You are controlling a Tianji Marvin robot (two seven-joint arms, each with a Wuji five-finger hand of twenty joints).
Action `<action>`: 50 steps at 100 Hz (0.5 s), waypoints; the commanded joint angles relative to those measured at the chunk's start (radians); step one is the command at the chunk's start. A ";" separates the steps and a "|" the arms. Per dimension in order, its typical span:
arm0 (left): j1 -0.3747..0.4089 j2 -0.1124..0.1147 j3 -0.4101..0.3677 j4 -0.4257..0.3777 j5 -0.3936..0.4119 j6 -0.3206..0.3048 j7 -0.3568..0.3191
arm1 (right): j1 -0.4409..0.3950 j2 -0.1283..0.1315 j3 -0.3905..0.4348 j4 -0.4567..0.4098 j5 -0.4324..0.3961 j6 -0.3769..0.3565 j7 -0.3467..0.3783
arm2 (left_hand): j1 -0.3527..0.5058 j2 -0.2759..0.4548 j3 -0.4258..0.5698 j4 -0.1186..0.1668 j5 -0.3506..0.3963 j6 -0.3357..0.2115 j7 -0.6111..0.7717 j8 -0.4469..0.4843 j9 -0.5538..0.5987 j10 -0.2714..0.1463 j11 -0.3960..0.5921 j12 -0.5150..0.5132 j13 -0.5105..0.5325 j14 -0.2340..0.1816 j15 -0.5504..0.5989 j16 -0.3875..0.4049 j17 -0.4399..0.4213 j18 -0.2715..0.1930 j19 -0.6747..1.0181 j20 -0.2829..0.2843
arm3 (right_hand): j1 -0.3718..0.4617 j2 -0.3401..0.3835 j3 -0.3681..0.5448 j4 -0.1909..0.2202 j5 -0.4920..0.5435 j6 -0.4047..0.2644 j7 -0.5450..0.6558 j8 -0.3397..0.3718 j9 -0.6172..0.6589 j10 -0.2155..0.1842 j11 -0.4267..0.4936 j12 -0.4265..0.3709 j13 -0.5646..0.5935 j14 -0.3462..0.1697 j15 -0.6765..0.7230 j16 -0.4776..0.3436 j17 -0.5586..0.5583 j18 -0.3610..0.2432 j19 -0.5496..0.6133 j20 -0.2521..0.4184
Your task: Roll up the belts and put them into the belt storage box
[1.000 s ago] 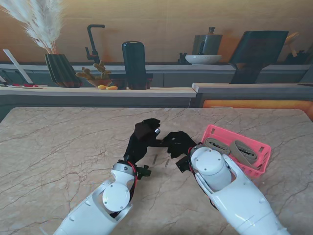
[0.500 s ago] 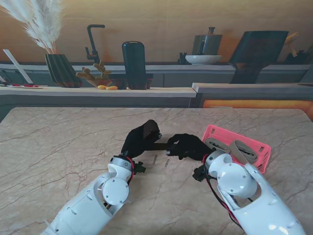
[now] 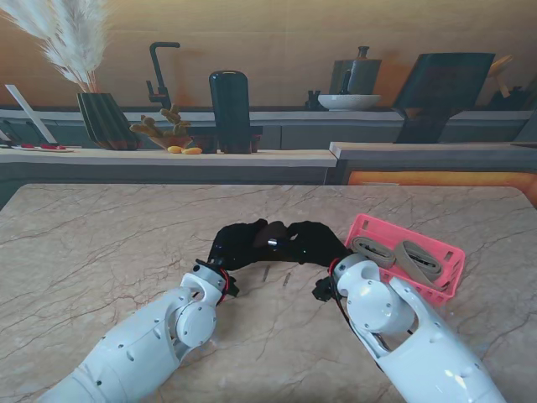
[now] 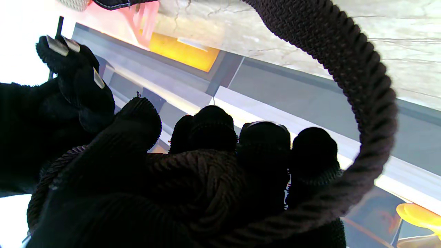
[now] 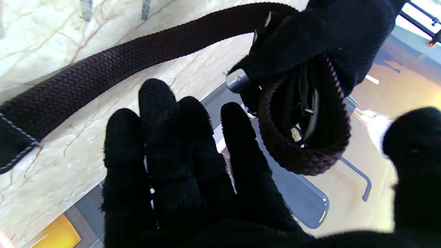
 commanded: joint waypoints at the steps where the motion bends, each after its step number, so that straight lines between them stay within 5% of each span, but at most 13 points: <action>1: -0.004 -0.002 0.004 0.004 0.006 0.005 0.000 | 0.015 -0.022 -0.010 0.004 0.024 0.006 -0.006 | 0.013 -0.019 0.017 -0.032 0.019 0.007 0.048 0.012 0.079 -0.079 0.130 0.023 0.042 -0.068 0.066 -0.006 0.003 0.031 0.058 0.009 | -0.060 0.036 0.010 0.027 0.036 0.008 0.011 0.019 0.035 0.031 0.026 -0.001 0.044 0.011 0.026 0.010 0.020 0.019 0.051 0.025; 16: -0.010 0.000 0.010 0.011 0.013 0.009 0.000 | 0.045 -0.038 -0.042 0.024 0.057 0.037 -0.031 | 0.015 -0.021 0.019 -0.033 0.019 0.006 0.046 0.015 0.079 -0.079 0.129 0.021 0.042 -0.068 0.067 -0.009 0.003 0.031 0.059 0.007 | -0.028 0.034 0.018 0.024 0.102 0.004 0.045 0.055 0.111 0.029 0.065 -0.013 0.117 0.007 0.078 -0.004 0.064 0.030 0.123 -0.018; 41: -0.010 -0.002 0.008 0.010 0.013 0.010 0.005 | 0.060 -0.044 -0.063 0.031 0.117 0.084 -0.009 | 0.016 -0.019 0.019 -0.035 0.019 0.006 0.044 0.017 0.078 -0.081 0.129 0.019 0.041 -0.069 0.067 -0.013 0.003 0.031 0.060 0.005 | 0.383 0.081 -0.162 0.077 0.149 -0.025 0.096 0.049 0.183 0.005 0.089 -0.019 0.184 -0.013 0.113 -0.008 0.095 0.005 0.164 -0.046; 46: -0.009 -0.002 0.006 0.009 0.011 0.009 0.006 | 0.059 -0.046 -0.062 0.032 0.129 0.088 -0.010 | 0.016 -0.017 0.019 -0.035 0.019 0.006 0.044 0.017 0.079 -0.081 0.130 0.019 0.042 -0.071 0.066 -0.014 0.003 0.031 0.061 0.004 | 0.353 0.040 0.066 0.059 0.155 -0.032 0.111 0.039 0.195 -0.002 0.090 -0.022 0.194 -0.019 0.113 -0.009 0.100 -0.002 0.168 -0.046; 50: -0.007 -0.003 0.004 0.008 0.008 0.008 0.006 | 0.058 -0.047 -0.061 0.030 0.136 0.097 -0.010 | 0.015 -0.018 0.018 -0.035 0.020 0.006 0.044 0.018 0.079 -0.082 0.130 0.018 0.043 -0.072 0.066 -0.014 0.003 0.031 0.061 0.004 | 0.356 -0.001 0.211 -0.023 0.140 -0.041 0.185 -0.062 0.207 -0.009 0.088 -0.026 0.204 -0.024 0.113 -0.009 0.106 -0.009 0.169 -0.048</action>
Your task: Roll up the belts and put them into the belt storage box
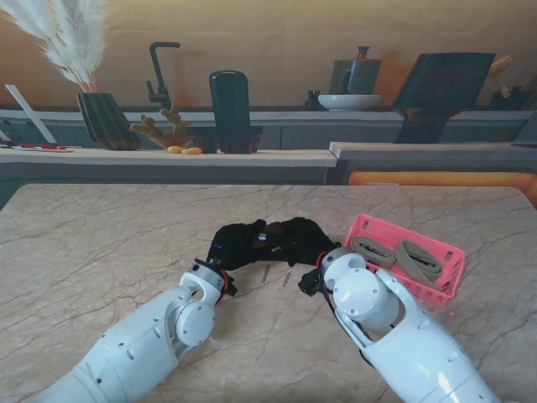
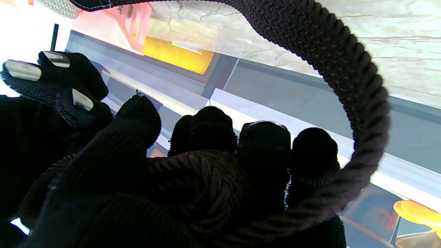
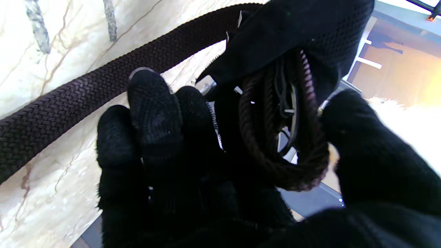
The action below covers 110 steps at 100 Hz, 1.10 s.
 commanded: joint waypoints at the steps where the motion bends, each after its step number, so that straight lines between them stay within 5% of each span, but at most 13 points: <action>1: 0.004 -0.006 -0.004 -0.009 -0.005 0.000 0.002 | -0.008 -0.011 -0.005 -0.004 0.000 0.013 0.003 | 0.015 -0.006 0.018 -0.035 0.018 0.006 0.044 0.016 0.071 -0.073 0.121 0.018 0.038 -0.072 0.064 -0.008 0.001 0.030 0.058 0.004 | 0.047 -0.029 0.208 -0.060 0.037 -0.082 0.126 -0.109 0.051 0.011 0.032 -0.015 0.054 -0.024 0.026 -0.009 0.008 -0.052 0.047 -0.014; 5: 0.007 -0.007 -0.007 -0.012 -0.012 0.000 0.000 | -0.009 -0.011 -0.003 -0.004 0.009 0.013 0.008 | 0.015 -0.008 0.018 -0.035 0.018 0.006 0.043 0.016 0.072 -0.074 0.121 0.018 0.039 -0.072 0.064 -0.009 0.001 0.030 0.058 0.003 | 0.108 -0.045 0.220 -0.110 0.003 -0.089 0.231 -0.200 0.067 -0.001 0.027 -0.019 0.067 -0.034 0.021 -0.011 0.016 -0.062 0.046 -0.017; 11: 0.014 -0.010 -0.012 -0.018 -0.026 -0.003 -0.005 | -0.011 -0.016 -0.001 -0.006 0.023 0.026 0.000 | 0.015 -0.010 0.018 -0.036 0.018 0.007 0.043 0.016 0.072 -0.073 0.121 0.017 0.039 -0.072 0.064 -0.009 0.001 0.030 0.058 0.003 | 0.196 -0.044 0.202 -0.133 -0.021 -0.102 0.381 -0.311 0.103 -0.012 0.023 -0.027 0.095 -0.035 0.023 -0.012 0.035 -0.065 0.048 -0.019; 24: 0.025 -0.012 -0.022 -0.029 -0.047 -0.020 -0.014 | -0.013 -0.026 0.005 0.002 0.036 0.029 -0.032 | -0.015 -0.034 0.033 -0.039 0.025 -0.011 0.012 0.001 0.073 -0.087 0.109 0.010 0.033 -0.071 0.050 -0.019 -0.003 0.022 0.049 -0.007 | 0.266 -0.044 0.202 -0.126 0.023 -0.127 0.449 -0.363 0.174 -0.025 0.009 -0.039 0.148 -0.039 0.022 -0.014 0.070 -0.074 0.057 -0.021; 34: 0.034 -0.012 -0.036 -0.035 -0.059 -0.048 -0.017 | -0.024 -0.024 0.029 -0.003 0.060 0.030 -0.024 | -0.149 -0.051 0.113 -0.052 0.002 -0.007 -0.158 -0.020 -0.023 -0.050 -0.014 -0.006 -0.080 -0.020 -0.075 -0.013 -0.100 0.008 -0.047 -0.018 | 0.268 -0.047 0.204 -0.125 0.030 -0.156 0.464 -0.360 0.186 -0.034 0.009 -0.039 0.160 -0.049 0.024 -0.012 0.077 -0.088 0.060 -0.021; 42: 0.046 -0.008 -0.054 -0.046 -0.071 -0.073 -0.029 | -0.042 -0.023 0.065 -0.017 0.123 0.028 -0.007 | -0.279 -0.013 0.149 -0.010 -0.081 -0.004 -0.385 -0.036 -0.200 0.009 -0.238 -0.069 -0.230 0.031 -0.243 -0.018 -0.222 0.002 -0.180 -0.031 | 0.273 -0.049 0.210 -0.124 0.027 -0.179 0.472 -0.350 0.177 -0.034 0.020 -0.027 0.156 -0.058 0.039 0.003 0.073 -0.108 0.066 -0.016; 51: 0.065 -0.009 -0.081 -0.060 -0.105 -0.102 -0.043 | -0.068 -0.021 0.110 -0.041 0.205 0.030 0.021 | -0.333 -0.009 0.111 -0.009 -0.205 -0.024 -0.570 -0.097 -0.400 0.037 -0.474 -0.174 -0.403 0.037 -0.444 -0.042 -0.344 -0.016 -0.332 -0.069 | 0.277 -0.050 0.228 -0.125 0.021 -0.190 0.469 -0.333 0.150 -0.021 0.052 0.011 0.136 -0.065 0.072 0.042 0.057 -0.128 0.064 0.000; 65: 0.080 -0.012 -0.111 -0.061 -0.143 -0.152 -0.052 | -0.102 -0.014 0.168 -0.066 0.289 0.025 0.065 | -0.381 0.001 0.088 -0.006 -0.317 -0.076 -0.695 -0.135 -0.630 0.049 -0.686 -0.302 -0.660 0.007 -0.785 -0.156 -0.483 -0.047 -0.540 -0.129 | 0.283 -0.035 0.242 -0.128 0.003 -0.193 0.469 -0.302 0.114 -0.010 0.091 0.062 0.107 -0.083 0.116 0.089 0.039 -0.151 0.044 0.030; 87: 0.077 -0.026 -0.127 -0.023 -0.193 -0.228 -0.039 | -0.142 -0.010 0.236 -0.079 0.436 -0.016 0.121 | -0.488 -0.019 0.128 -0.028 -0.387 -0.122 -0.727 -0.147 -0.776 0.038 -0.782 -0.375 -0.804 -0.072 -0.977 -0.267 -0.547 -0.112 -0.756 -0.149 | 0.292 0.002 0.217 -0.125 -0.024 -0.207 0.462 -0.249 0.075 -0.004 0.147 0.120 0.079 -0.109 0.184 0.141 0.033 -0.171 0.034 0.078; 110: 0.074 -0.050 -0.101 -0.010 -0.253 -0.245 -0.036 | -0.145 -0.012 0.268 -0.048 0.623 -0.065 0.206 | -0.536 -0.033 0.152 -0.047 -0.423 -0.119 -0.750 -0.171 -0.815 0.048 -0.805 -0.409 -0.829 -0.091 -1.039 -0.322 -0.555 -0.151 -0.821 -0.167 | 0.290 0.017 0.193 -0.123 -0.035 -0.227 0.460 -0.226 0.072 0.001 0.179 0.155 0.073 -0.120 0.245 0.181 0.030 -0.183 0.044 0.124</action>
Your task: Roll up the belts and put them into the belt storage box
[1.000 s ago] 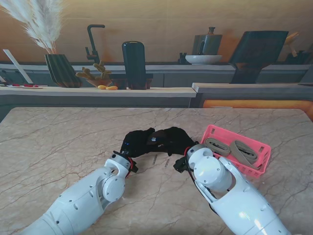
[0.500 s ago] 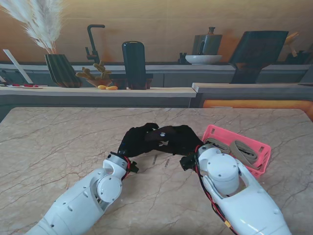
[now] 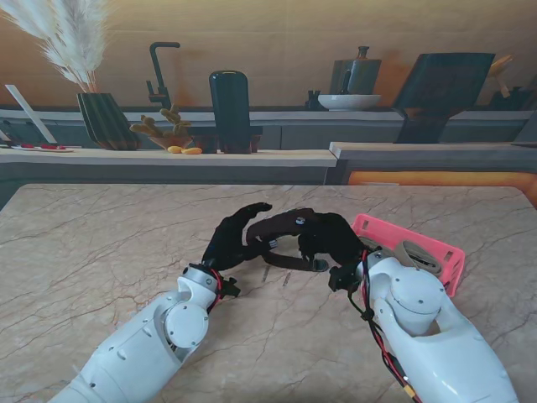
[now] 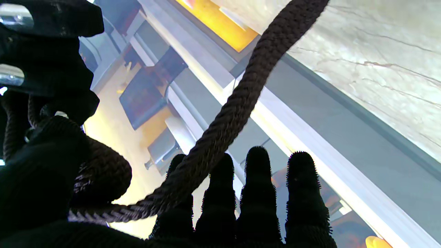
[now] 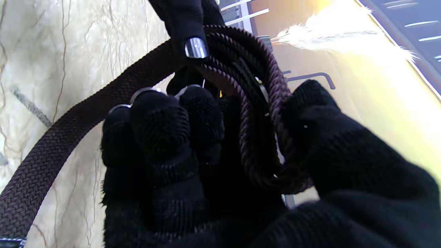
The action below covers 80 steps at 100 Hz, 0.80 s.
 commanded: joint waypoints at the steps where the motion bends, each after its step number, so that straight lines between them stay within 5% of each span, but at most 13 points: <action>1: 0.007 -0.019 0.010 -0.001 -0.014 -0.011 -0.004 | -0.001 -0.002 0.001 0.004 0.000 -0.007 0.009 | -0.032 -0.029 0.035 -0.021 -0.049 -0.028 -0.042 -0.018 -0.038 0.000 -0.023 -0.015 -0.040 -0.042 -0.011 -0.020 -0.021 -0.052 -0.027 -0.017 | 0.124 0.086 0.075 0.008 0.028 -0.208 0.079 0.024 0.008 0.060 0.058 0.032 0.013 -0.067 0.055 0.028 -0.013 -0.116 0.027 0.056; 14: -0.006 -0.022 0.027 0.020 -0.020 -0.010 -0.013 | 0.003 -0.002 0.005 0.019 0.065 -0.020 0.053 | -0.041 -0.031 0.049 -0.026 -0.062 -0.025 -0.046 -0.030 -0.057 0.001 -0.025 -0.027 -0.053 -0.042 -0.017 -0.036 -0.021 -0.071 -0.049 -0.036 | 0.125 0.088 0.069 0.010 0.027 -0.212 0.078 0.027 0.009 0.068 0.075 0.049 0.011 -0.063 0.090 0.048 -0.017 -0.115 0.036 0.081; 41: -0.021 -0.019 0.029 0.052 -0.002 -0.013 -0.012 | -0.016 0.003 0.013 -0.009 0.069 -0.056 0.061 | -0.073 -0.068 0.106 -0.039 -0.089 -0.041 -0.060 -0.054 -0.073 -0.006 -0.031 -0.040 -0.061 -0.044 -0.013 -0.044 -0.022 -0.064 -0.051 -0.050 | 0.122 0.093 0.062 0.009 0.026 -0.218 0.080 0.030 0.009 0.059 0.072 0.052 0.010 -0.072 0.087 0.049 -0.016 -0.122 0.031 0.088; 59: -0.014 -0.035 0.036 0.047 -0.079 -0.045 -0.040 | -0.019 -0.003 0.013 -0.012 0.123 -0.050 0.065 | -0.120 -0.064 0.125 -0.056 -0.102 -0.044 -0.069 -0.071 -0.084 -0.008 -0.041 -0.049 -0.066 -0.053 -0.030 -0.057 -0.023 -0.091 -0.076 -0.068 | 0.120 0.101 0.042 0.010 0.021 -0.239 0.082 0.034 0.013 0.055 0.086 0.062 0.013 -0.080 0.111 0.063 -0.009 -0.127 0.038 0.102; 80: 0.000 -0.040 0.043 0.019 -0.109 -0.086 -0.053 | 0.043 -0.019 -0.031 0.070 0.188 0.023 0.095 | -0.194 -0.078 0.194 -0.084 -0.106 -0.065 -0.305 -0.195 -0.148 -0.011 -0.053 -0.078 -0.097 -0.060 -0.047 -0.083 -0.031 -0.133 -0.115 -0.122 | 0.118 0.103 0.023 0.014 0.024 -0.269 0.081 0.028 0.024 0.073 0.124 0.091 0.020 -0.072 0.180 0.098 -0.013 -0.123 0.073 0.138</action>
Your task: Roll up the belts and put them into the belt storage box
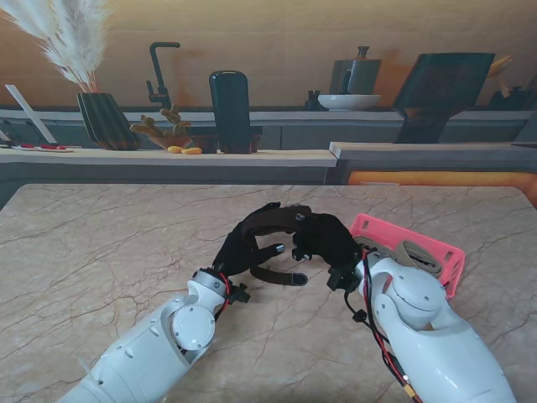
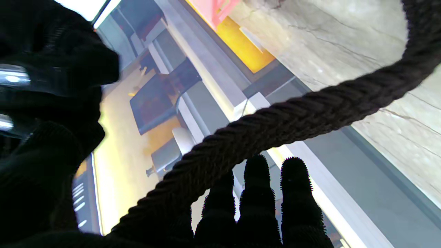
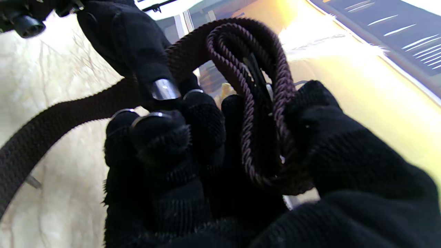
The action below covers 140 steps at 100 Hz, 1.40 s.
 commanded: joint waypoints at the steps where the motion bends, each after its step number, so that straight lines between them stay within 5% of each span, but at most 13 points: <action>1: 0.016 -0.012 0.004 -0.025 -0.002 -0.023 -0.006 | 0.026 -0.019 -0.020 0.032 0.003 0.024 0.008 | -0.060 -0.051 0.032 -0.035 -0.034 -0.049 -0.097 -0.031 -0.048 -0.011 -0.021 -0.026 -0.034 -0.042 -0.026 -0.014 -0.017 -0.051 -0.023 -0.023 | 0.117 0.090 0.055 0.014 0.025 -0.239 0.081 0.012 0.025 0.075 0.055 0.029 0.021 -0.070 0.047 0.024 -0.003 -0.096 0.068 0.054; 30: 0.027 -0.006 0.002 -0.040 0.024 -0.047 0.002 | 0.113 -0.051 -0.090 0.143 0.052 0.107 -0.007 | -0.078 -0.093 0.121 -0.053 -0.041 -0.043 -0.233 -0.015 -0.081 -0.002 -0.021 -0.043 -0.051 -0.039 -0.029 -0.022 -0.025 -0.050 -0.037 -0.039 | 0.114 0.094 0.043 0.013 0.027 -0.259 0.079 0.009 0.033 0.078 0.080 0.047 0.027 -0.071 0.083 0.036 -0.004 -0.100 0.096 0.070; 46: 0.028 -0.012 0.005 -0.041 0.017 -0.016 0.015 | 0.152 -0.063 -0.130 0.196 0.082 0.145 0.018 | -0.034 -0.021 0.036 -0.040 -0.042 -0.026 -0.269 0.008 -0.088 -0.002 -0.008 -0.040 -0.060 -0.036 -0.014 -0.015 -0.033 -0.052 -0.021 -0.032 | 0.112 0.093 0.038 0.014 0.028 -0.271 0.077 0.007 0.034 0.082 0.084 0.050 0.026 -0.066 0.092 0.038 -0.008 -0.099 0.103 0.074; 61: 0.033 -0.015 0.000 -0.046 0.009 0.000 0.025 | 0.192 -0.062 -0.170 0.246 0.054 0.161 0.066 | -0.008 0.011 -0.011 -0.032 -0.040 -0.023 -0.272 -0.004 -0.079 -0.003 0.002 -0.034 -0.055 -0.032 -0.001 -0.008 -0.031 -0.049 -0.009 -0.025 | 0.107 0.089 0.026 0.013 0.033 -0.296 0.073 0.002 0.038 0.086 0.096 0.056 0.028 -0.062 0.107 0.041 -0.010 -0.097 0.116 0.078; 87: 0.045 -0.021 -0.011 -0.061 -0.010 0.002 0.039 | 0.236 -0.053 -0.243 0.290 -0.106 0.128 0.046 | 0.017 0.055 -0.064 -0.021 -0.040 -0.035 -0.266 0.009 -0.053 -0.011 0.020 -0.021 -0.043 -0.034 0.014 0.001 -0.030 -0.037 0.016 -0.013 | 0.088 0.072 -0.026 0.015 0.059 -0.366 0.056 -0.043 0.063 0.075 0.131 0.060 0.051 -0.064 0.142 0.036 0.005 -0.091 0.151 0.077; 102: 0.054 -0.027 -0.014 -0.073 -0.023 0.017 0.051 | 0.244 -0.051 -0.269 0.290 -0.184 0.122 0.008 | 0.168 0.182 -0.212 0.014 -0.046 -0.052 -0.198 0.126 -0.002 -0.026 0.055 -0.004 -0.011 -0.040 0.043 0.016 -0.022 -0.007 0.069 0.019 | 0.069 0.035 0.008 0.014 0.060 -0.312 0.073 -0.076 0.050 0.056 0.091 0.020 0.033 -0.057 0.086 -0.002 -0.011 -0.089 0.131 0.049; 114: 0.065 -0.031 -0.022 -0.086 -0.031 0.018 0.067 | 0.235 -0.054 -0.273 0.270 -0.240 0.131 -0.059 | 0.355 0.294 -0.393 0.043 -0.033 -0.164 0.080 0.241 0.081 -0.050 0.093 0.011 0.051 -0.046 0.086 0.034 0.002 0.015 0.141 0.044 | 0.045 0.028 0.052 0.002 0.009 -0.251 0.056 -0.070 -0.009 0.046 0.023 -0.029 -0.029 -0.045 -0.009 -0.044 -0.063 -0.083 0.070 0.007; 123: 0.082 -0.036 -0.032 -0.107 -0.063 0.008 0.069 | 0.228 -0.057 -0.268 0.256 -0.262 0.152 -0.092 | 0.470 0.325 -0.407 0.040 0.113 -0.192 0.361 0.282 0.216 -0.068 0.136 0.033 0.142 -0.048 0.141 0.061 0.038 0.029 0.196 0.063 | 0.070 0.038 0.059 0.004 -0.038 -0.230 0.029 -0.068 -0.059 0.041 -0.021 -0.059 -0.080 -0.040 -0.073 -0.068 -0.107 -0.069 0.016 -0.024; 125: 0.086 -0.037 -0.034 -0.112 -0.070 0.007 0.070 | 0.227 -0.056 -0.266 0.254 -0.265 0.156 -0.095 | 0.630 0.354 -0.605 0.053 0.161 -0.189 0.438 0.251 0.266 -0.078 0.149 0.043 0.172 -0.051 0.156 0.068 0.050 0.030 0.213 0.059 | 0.075 0.042 0.058 0.005 -0.046 -0.228 0.026 -0.067 -0.069 0.040 -0.028 -0.063 -0.089 -0.041 -0.083 -0.072 -0.116 -0.068 0.005 -0.030; 129: 0.093 -0.039 -0.038 -0.122 -0.080 0.005 0.071 | 0.224 -0.057 -0.263 0.251 -0.270 0.158 -0.102 | 0.756 0.354 -0.690 0.058 0.250 -0.175 0.548 0.245 0.366 -0.100 0.181 0.057 0.227 -0.054 0.188 0.079 0.068 0.033 0.240 0.063 | 0.086 0.051 0.053 0.007 -0.062 -0.226 0.018 -0.066 -0.086 0.035 -0.040 -0.071 -0.105 -0.043 -0.103 -0.080 -0.127 -0.066 -0.012 -0.039; 134: 0.097 -0.040 -0.041 -0.129 -0.082 0.005 0.077 | 0.220 -0.058 -0.259 0.245 -0.274 0.162 -0.114 | 0.818 0.377 -0.693 0.058 0.348 -0.160 0.663 0.227 0.484 -0.111 0.221 0.072 0.305 -0.050 0.236 0.094 0.097 0.034 0.275 0.067 | 0.100 0.053 0.055 0.011 -0.079 -0.224 0.011 -0.066 -0.104 0.034 -0.053 -0.078 -0.123 -0.044 -0.123 -0.087 -0.139 -0.062 -0.028 -0.047; 140: 0.100 -0.041 -0.043 -0.134 -0.078 0.006 0.086 | 0.216 -0.057 -0.254 0.239 -0.279 0.165 -0.119 | 0.863 0.392 -0.699 0.054 0.379 -0.150 0.719 0.203 0.551 -0.112 0.233 0.071 0.359 -0.050 0.269 0.099 0.124 0.029 0.308 0.073 | 0.103 0.049 0.057 0.012 -0.089 -0.220 0.006 -0.067 -0.115 0.033 -0.058 -0.081 -0.133 -0.044 -0.132 -0.091 -0.147 -0.061 -0.037 -0.051</action>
